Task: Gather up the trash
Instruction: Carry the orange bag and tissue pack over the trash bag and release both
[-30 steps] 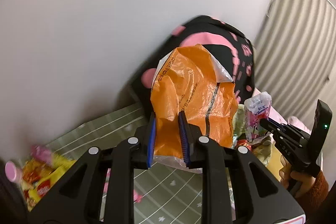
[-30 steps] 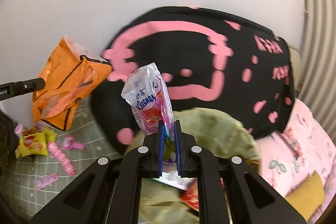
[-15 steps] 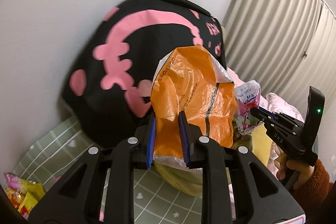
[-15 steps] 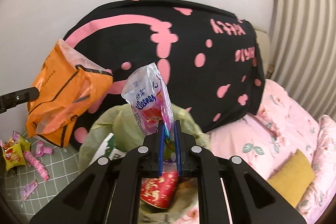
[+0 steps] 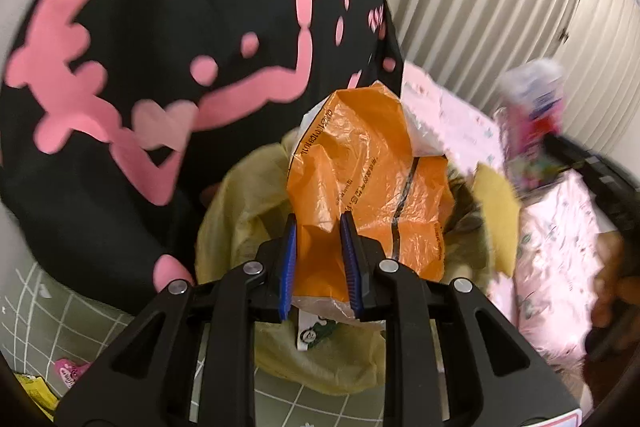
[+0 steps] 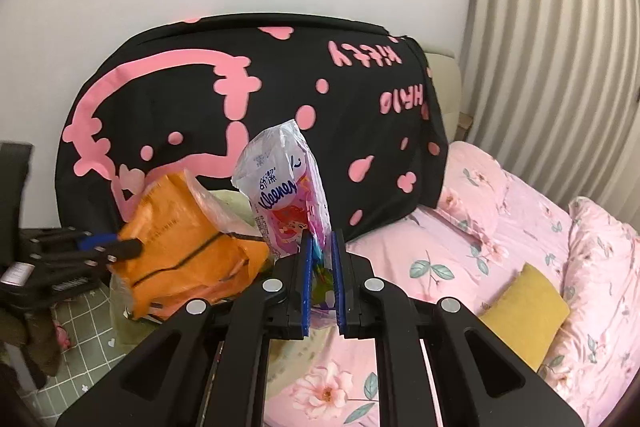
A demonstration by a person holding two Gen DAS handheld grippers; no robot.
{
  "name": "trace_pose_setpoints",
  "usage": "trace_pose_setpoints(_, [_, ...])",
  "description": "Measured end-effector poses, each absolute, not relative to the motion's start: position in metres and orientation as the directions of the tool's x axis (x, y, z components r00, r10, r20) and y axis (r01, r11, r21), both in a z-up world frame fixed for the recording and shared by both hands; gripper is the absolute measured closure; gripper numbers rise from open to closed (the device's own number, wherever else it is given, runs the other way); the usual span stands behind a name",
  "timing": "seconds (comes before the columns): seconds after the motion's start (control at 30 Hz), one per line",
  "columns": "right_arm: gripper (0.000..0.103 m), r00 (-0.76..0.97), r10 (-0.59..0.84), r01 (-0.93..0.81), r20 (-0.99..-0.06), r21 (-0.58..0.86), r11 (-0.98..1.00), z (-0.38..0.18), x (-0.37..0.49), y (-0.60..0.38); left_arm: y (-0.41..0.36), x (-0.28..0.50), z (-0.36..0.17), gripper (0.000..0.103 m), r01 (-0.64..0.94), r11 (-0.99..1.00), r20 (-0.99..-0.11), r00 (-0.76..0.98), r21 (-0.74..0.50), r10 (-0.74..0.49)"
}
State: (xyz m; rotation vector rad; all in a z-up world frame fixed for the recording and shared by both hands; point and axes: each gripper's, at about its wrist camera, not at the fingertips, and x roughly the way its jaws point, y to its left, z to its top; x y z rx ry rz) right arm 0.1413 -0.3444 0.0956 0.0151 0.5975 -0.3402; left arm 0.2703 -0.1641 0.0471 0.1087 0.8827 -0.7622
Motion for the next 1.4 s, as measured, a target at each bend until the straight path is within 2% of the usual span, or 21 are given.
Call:
trace_pose_setpoints(0.23, [0.093,0.767,-0.316,0.342,-0.558,-0.061,0.938,0.089,0.126,-0.358,-0.189,0.285,0.028,0.083,0.623,0.768,-0.787,0.396,-0.148,-0.474])
trace_pose_setpoints(0.33, [0.093,0.771,-0.299,0.333,-0.563,-0.045,0.942,0.086,0.126,-0.36,-0.188,0.289,0.03,0.077,0.618,0.768,-0.782,0.389,-0.171,-0.487])
trace_pose_setpoints(0.47, [0.093,0.784,-0.261,0.294,-0.564,-0.035,0.955,0.083,0.13,-0.354,-0.173,0.288,0.037,0.064,0.595,0.768,-0.76,0.378,-0.239,-0.529])
trace_pose_setpoints(0.6, [0.093,0.797,-0.204,0.233,-0.569,-0.023,0.972,0.079,0.143,-0.344,-0.153,0.281,0.049,0.059,0.581,0.77,-0.737,0.392,-0.266,-0.55])
trace_pose_setpoints(0.8, [0.093,0.811,-0.074,0.112,-0.581,0.029,0.993,0.07,0.175,-0.318,-0.112,0.269,0.056,0.058,0.524,0.807,-0.723,0.443,-0.272,-0.531])
trace_pose_setpoints(0.9, [0.093,0.785,-0.005,0.047,-0.619,0.051,0.998,0.054,0.2,-0.304,-0.097,0.262,0.055,0.058,0.495,0.827,-0.721,0.466,-0.268,-0.513])
trace_pose_setpoints(1.03, [0.093,0.686,-0.014,0.042,-0.728,0.02,0.999,0.01,0.234,-0.297,-0.069,0.259,0.051,0.058,0.441,0.849,-0.719,0.484,-0.291,-0.499])
trace_pose_setpoints(1.13, [0.093,0.636,-0.054,0.059,-0.77,-0.022,0.998,-0.012,0.243,-0.298,-0.049,0.255,0.045,0.058,0.4,0.869,-0.724,0.503,-0.29,-0.473])
trace_pose_setpoints(1.4, [0.092,0.672,-0.022,0.058,-0.74,0.023,0.998,-0.006,0.232,-0.303,-0.014,0.248,0.028,0.058,0.289,0.901,-0.726,0.534,-0.325,-0.433])
